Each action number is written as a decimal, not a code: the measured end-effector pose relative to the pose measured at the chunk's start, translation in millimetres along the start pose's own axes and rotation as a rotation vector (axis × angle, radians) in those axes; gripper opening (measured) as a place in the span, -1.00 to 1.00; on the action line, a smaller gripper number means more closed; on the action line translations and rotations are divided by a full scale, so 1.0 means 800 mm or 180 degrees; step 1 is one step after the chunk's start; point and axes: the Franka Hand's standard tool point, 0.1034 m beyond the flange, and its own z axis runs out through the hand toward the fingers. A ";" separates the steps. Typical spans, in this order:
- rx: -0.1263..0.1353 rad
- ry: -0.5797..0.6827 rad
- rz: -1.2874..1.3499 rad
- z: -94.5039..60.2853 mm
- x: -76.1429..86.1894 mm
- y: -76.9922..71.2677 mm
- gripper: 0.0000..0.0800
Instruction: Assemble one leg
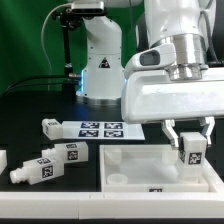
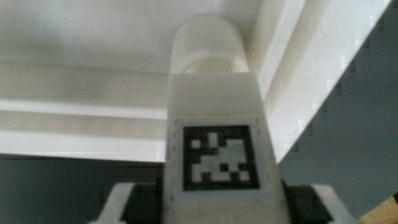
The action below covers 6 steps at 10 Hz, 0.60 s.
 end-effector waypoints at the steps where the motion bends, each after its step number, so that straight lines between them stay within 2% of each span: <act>1: -0.0017 0.0062 -0.0009 0.001 0.001 0.001 -0.29; 4: -0.0023 0.0080 -0.0008 0.001 0.002 0.002 -0.22; 5: -0.0020 0.0067 -0.0008 0.001 0.002 0.001 0.23; 6: 0.0025 -0.0089 0.0028 0.002 -0.001 -0.002 0.23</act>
Offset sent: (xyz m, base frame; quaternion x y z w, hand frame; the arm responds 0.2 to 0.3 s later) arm 0.0000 0.0000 0.0000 0.0000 0.0000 0.0000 1.0000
